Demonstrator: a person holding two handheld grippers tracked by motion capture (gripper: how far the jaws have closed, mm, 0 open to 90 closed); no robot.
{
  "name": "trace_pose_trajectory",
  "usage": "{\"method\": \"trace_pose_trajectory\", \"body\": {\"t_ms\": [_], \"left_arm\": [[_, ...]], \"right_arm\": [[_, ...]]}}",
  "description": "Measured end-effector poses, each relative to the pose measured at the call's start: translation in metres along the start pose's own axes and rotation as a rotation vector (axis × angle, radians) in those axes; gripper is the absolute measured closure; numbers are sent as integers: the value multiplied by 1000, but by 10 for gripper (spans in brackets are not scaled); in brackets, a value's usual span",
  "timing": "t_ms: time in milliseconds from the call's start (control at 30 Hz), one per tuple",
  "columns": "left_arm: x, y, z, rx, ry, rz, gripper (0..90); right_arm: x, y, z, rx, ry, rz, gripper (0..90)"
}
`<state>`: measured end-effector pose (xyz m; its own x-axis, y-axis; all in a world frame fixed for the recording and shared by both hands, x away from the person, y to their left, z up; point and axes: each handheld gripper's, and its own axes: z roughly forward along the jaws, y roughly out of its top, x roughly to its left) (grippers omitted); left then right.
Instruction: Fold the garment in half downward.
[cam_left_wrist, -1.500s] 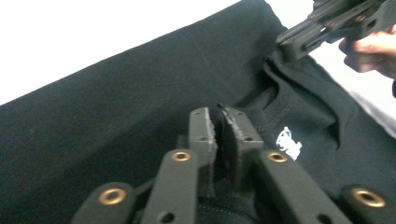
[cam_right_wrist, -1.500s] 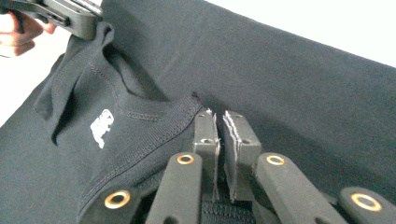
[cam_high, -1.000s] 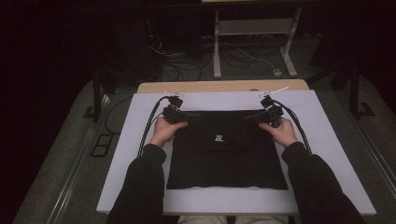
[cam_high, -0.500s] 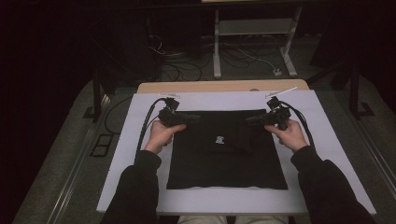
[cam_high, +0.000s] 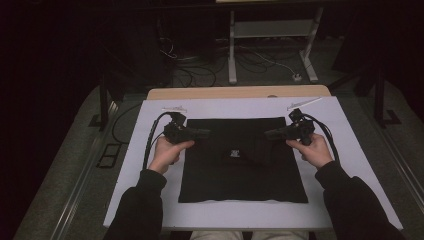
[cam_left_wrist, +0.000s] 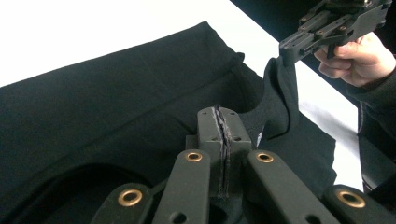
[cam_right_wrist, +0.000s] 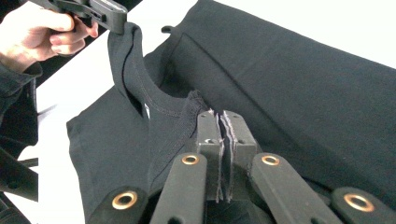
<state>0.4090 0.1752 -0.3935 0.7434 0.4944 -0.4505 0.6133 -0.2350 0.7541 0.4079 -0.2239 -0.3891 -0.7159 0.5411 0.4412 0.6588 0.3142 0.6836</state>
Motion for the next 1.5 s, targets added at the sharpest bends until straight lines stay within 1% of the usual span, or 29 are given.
{"method": "trace_pose_trajectory", "body": {"t_ms": [100,133,167,200,267,467,567,600,633,667,700,733,800,1000,1067,1200,1267,1333,1367,1500], "left_arm": [[-1,-8,-1,8,2,-9,880],[-2,-9,-1,8,1,-17,881],[-2,-12,-2,8,-7,-18,880],[-4,-14,-3,7,-5,-19,880],[-6,-16,-4,9,-4,-16,881],[-15,-24,-9,-1,-17,-9,880],[-20,-28,-11,0,-22,0,880],[-23,-31,-12,6,-25,-2,881],[-25,-32,-12,13,-19,2,881],[-27,-34,-12,20,-15,-8,881],[-29,-37,-12,29,-27,-19,882],[-32,-39,-11,38,-35,-16,881],[-37,-44,-11,67,-30,8,881],[-43,-54,-17,72,-64,-4,881],[-44,-57,-17,78,-69,-5,882],[-48,-62,-17,88,-79,-6,881],[-51,-64,-17,100,-82,1,881],[-53,-67,-16,116,-88,0,881],[-53,-69,-16,121,-93,-5,881],[-58,-77,-13,164,-96,8,881]], "right_arm": [[2,-4,0,5,12,1,856],[3,-6,0,9,17,1,856],[4,-8,0,13,19,3,856],[5,-10,0,15,22,3,856],[6,-14,-1,8,38,9,856],[10,-24,-5,-5,52,21,856],[12,-30,-6,-2,57,29,856],[13,-32,-6,-2,62,34,856],[14,-34,-7,-1,64,34,856],[15,-35,-7,2,66,36,856],[17,-37,-7,1,70,35,856],[20,-40,-7,8,78,36,856],[24,-43,-7,20,80,24,856],[34,-53,-9,29,120,19,856],[36,-56,-8,38,122,13,856],[37,-61,-6,61,133,19,856],[38,-63,-6,71,147,26,856],[38,-66,-5,79,170,36,857],[39,-67,-5,88,174,37,856],[43,-74,-2,142,193,37,856]]}}
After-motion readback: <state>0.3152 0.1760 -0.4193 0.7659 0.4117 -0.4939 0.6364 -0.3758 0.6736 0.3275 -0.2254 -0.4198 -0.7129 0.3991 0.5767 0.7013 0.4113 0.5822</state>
